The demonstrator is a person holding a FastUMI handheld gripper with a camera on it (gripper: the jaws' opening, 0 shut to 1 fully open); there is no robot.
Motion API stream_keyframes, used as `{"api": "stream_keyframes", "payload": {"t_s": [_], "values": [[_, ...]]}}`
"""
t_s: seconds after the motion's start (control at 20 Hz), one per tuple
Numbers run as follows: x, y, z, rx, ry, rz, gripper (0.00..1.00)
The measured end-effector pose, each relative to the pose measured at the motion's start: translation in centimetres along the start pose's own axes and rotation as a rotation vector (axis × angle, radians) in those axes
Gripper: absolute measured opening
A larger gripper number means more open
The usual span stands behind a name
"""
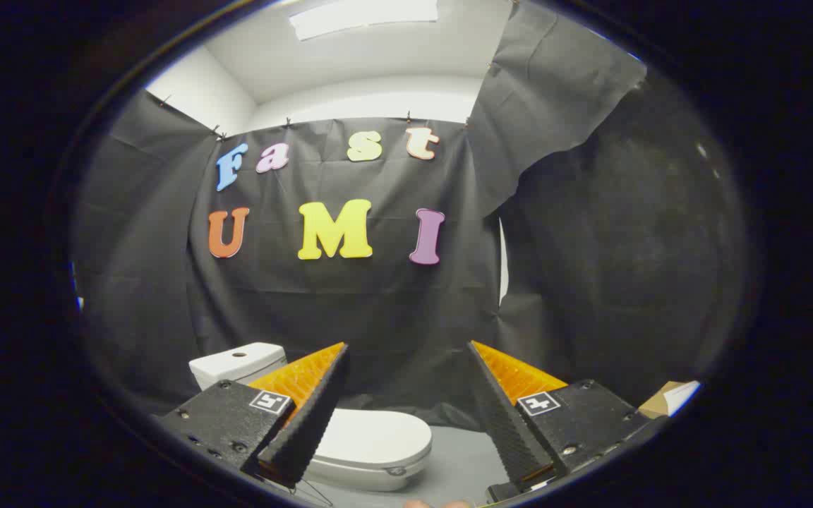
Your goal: Open the toilet lid.
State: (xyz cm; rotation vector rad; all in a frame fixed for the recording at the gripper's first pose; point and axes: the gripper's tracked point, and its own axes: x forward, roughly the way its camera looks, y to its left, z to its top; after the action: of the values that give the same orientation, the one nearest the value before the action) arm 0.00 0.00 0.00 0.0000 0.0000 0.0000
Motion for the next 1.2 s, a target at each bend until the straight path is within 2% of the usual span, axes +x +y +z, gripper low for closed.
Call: {"api": "stream_keyframes", "payload": {"t_s": [0.8,1.2], "values": [[0.9,1.8,-2.0,-0.009,0.03,0.014,1.0],[2.5,3.1,-6.1,0.083,0.121,0.046,1.0]]}}
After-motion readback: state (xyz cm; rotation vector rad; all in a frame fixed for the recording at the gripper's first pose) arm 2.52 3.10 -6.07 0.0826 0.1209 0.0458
